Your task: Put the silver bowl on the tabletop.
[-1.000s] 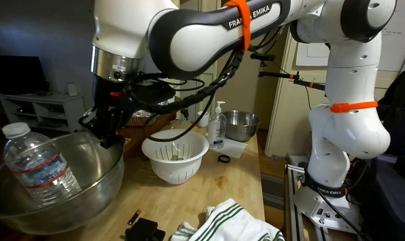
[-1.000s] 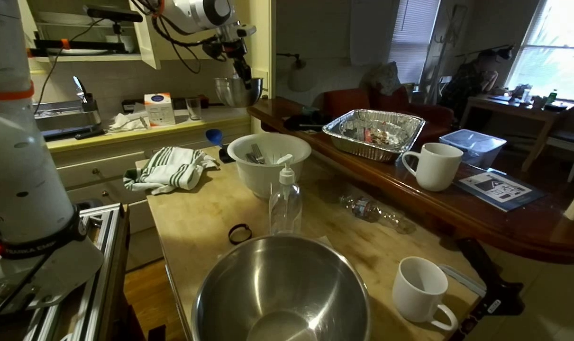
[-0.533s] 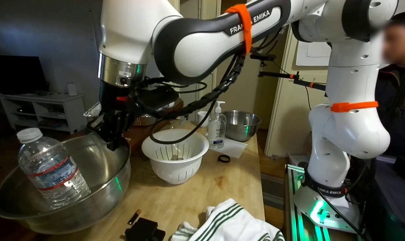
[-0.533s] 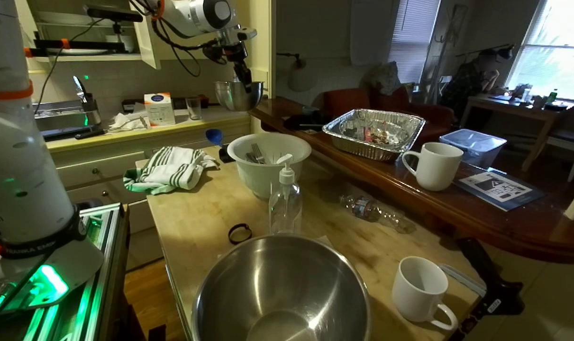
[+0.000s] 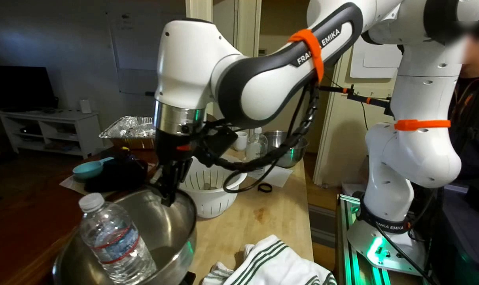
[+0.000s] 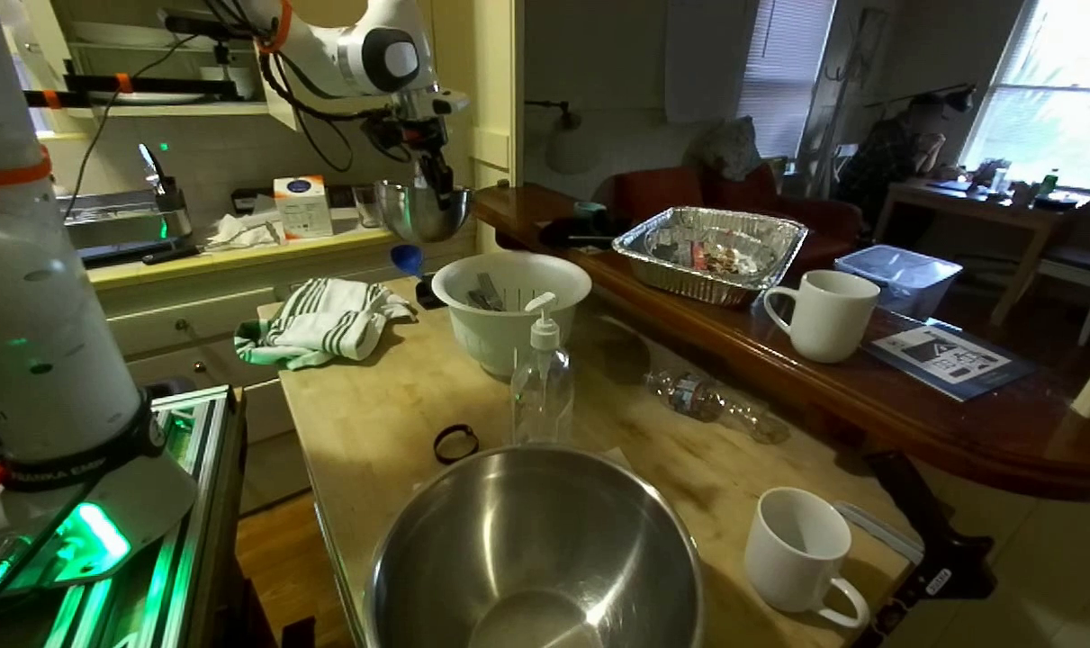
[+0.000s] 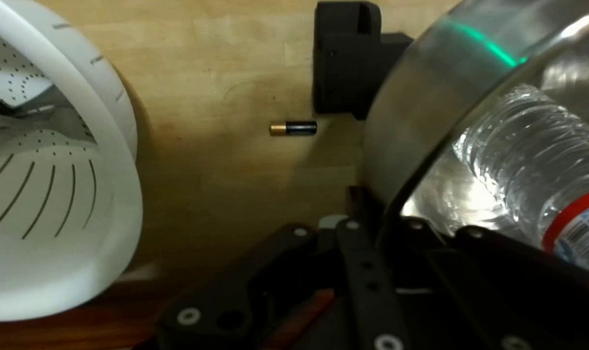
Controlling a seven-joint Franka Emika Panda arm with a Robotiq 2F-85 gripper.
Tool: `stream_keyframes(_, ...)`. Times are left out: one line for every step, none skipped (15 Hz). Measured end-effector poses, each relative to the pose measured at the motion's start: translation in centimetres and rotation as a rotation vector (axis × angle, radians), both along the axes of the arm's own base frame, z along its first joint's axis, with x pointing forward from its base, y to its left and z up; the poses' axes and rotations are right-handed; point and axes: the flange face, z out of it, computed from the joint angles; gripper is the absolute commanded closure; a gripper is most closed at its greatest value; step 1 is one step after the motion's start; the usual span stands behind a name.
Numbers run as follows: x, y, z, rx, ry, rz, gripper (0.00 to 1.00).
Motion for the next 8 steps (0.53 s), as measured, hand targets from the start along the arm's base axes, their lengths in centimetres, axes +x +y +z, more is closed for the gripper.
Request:
stream_keyframes(-1.4,-0.8,-0.5,-0.010,0.007,0.001,0.98)
stream_keyframes(-2.7,-1.7,-1.0,-0.021,0.009,-0.005,0.98)
stream_keyframes(-3.9,-2.7,-1.3,-0.029,0.008,-0.025,0.98)
stream_keyframes(-5.2,-3.9,-1.7,-0.035,0.006,-0.058,0.98)
stream_keyframes(-6.4,-5.2,-2.0,-0.038,0.003,-0.102,0.98)
stream_keyframes(-7.6,-6.6,-2.3,-0.041,0.003,-0.148,0.98)
stream_keyframes(-8.8,-8.0,-2.7,-0.043,0.006,-0.197,0.98)
stream_keyframes(-10.0,-9.3,-3.1,-0.044,0.011,-0.244,0.98)
